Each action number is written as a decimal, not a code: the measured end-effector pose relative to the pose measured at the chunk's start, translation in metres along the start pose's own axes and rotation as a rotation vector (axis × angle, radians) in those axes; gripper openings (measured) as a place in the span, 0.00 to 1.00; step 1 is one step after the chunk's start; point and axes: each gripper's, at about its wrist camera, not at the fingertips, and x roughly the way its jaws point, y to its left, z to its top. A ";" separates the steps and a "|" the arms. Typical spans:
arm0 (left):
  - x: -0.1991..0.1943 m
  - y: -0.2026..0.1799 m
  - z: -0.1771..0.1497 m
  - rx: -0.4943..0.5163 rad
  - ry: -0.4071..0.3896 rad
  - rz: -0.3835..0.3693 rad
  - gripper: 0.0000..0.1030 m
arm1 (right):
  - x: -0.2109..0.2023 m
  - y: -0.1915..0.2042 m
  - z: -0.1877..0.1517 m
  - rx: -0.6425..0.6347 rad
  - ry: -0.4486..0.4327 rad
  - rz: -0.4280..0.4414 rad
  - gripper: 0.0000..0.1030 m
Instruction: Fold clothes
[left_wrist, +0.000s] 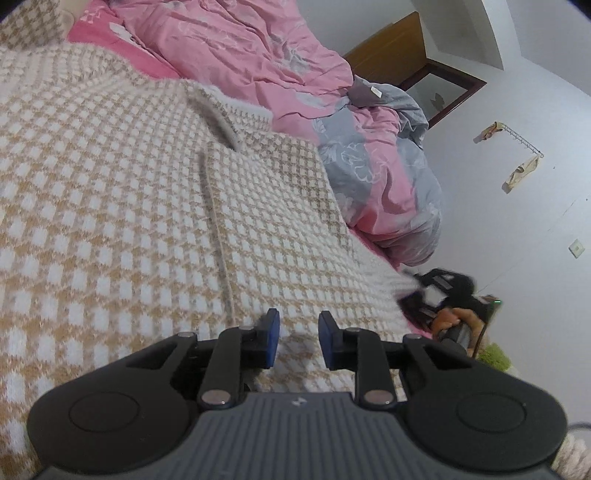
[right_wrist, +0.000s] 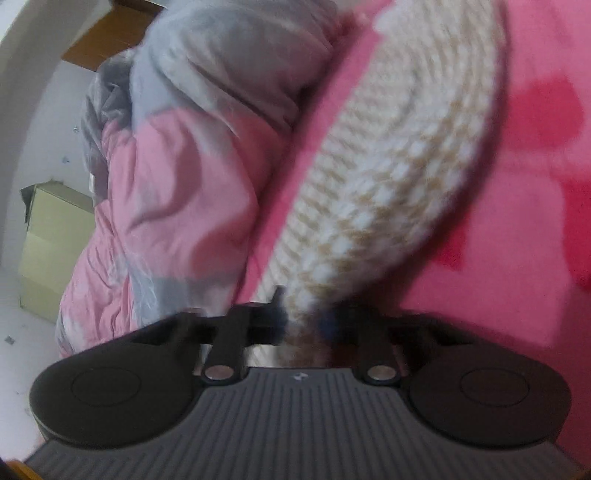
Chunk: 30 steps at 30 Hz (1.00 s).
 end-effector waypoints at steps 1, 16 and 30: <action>0.000 0.000 0.000 0.001 0.000 0.000 0.23 | -0.010 0.003 0.002 -0.026 -0.053 0.011 0.11; 0.001 -0.001 0.000 0.005 0.003 0.003 0.21 | -0.083 -0.016 0.016 -0.192 0.076 -0.143 0.53; 0.001 0.001 0.001 0.000 0.002 -0.002 0.21 | 0.058 0.147 -0.064 -1.146 0.397 0.144 0.76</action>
